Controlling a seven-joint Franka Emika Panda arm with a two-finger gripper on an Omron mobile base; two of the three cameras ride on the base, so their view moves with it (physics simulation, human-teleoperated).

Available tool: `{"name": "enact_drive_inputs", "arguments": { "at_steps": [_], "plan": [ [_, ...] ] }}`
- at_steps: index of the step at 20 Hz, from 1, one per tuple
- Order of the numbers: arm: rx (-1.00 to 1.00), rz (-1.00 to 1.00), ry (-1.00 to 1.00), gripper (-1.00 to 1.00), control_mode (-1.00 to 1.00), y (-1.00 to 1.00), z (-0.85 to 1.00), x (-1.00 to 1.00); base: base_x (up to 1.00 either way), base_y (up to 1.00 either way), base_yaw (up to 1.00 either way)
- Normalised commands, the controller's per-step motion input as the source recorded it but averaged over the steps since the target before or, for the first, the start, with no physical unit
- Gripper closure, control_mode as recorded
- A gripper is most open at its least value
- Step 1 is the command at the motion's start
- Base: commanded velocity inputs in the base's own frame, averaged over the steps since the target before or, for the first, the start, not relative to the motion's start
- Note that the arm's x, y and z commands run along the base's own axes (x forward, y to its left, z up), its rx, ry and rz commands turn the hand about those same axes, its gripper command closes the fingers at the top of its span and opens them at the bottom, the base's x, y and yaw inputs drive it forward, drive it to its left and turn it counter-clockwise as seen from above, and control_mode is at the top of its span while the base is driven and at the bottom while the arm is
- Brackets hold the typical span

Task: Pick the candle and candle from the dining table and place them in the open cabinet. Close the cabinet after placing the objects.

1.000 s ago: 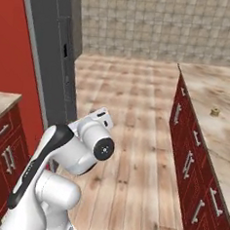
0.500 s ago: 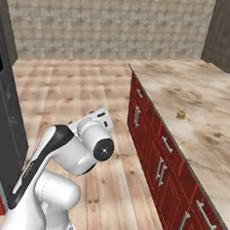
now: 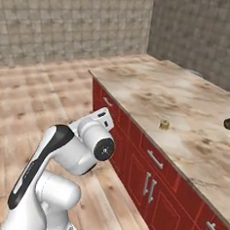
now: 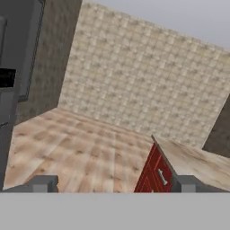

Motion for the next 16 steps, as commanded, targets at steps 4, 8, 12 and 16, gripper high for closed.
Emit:
{"name": "enact_drive_inputs", "arguments": {
  "at_steps": [4, 8, 12, 16],
  "plan": [
    [0.0, 0.0, 0.0, -1.0, 1.0, 0.0, 0.0, 0.0, 0.85, 0.33, -0.47],
    [0.0, 0.0, 0.0, -1.0, 1.0, 0.0, 0.0, 0.0, 0.85, 0.31, -0.47],
    [0.0, 0.0, 0.0, -1.0, 1.0, 0.0, 0.0, 0.0, 0.83, 0.24, -0.47],
    [0.0, 0.0, 0.0, -1.0, 1.0, 0.0, 0.0, 0.0, 0.81, 0.1, -0.45]
  ]
}}
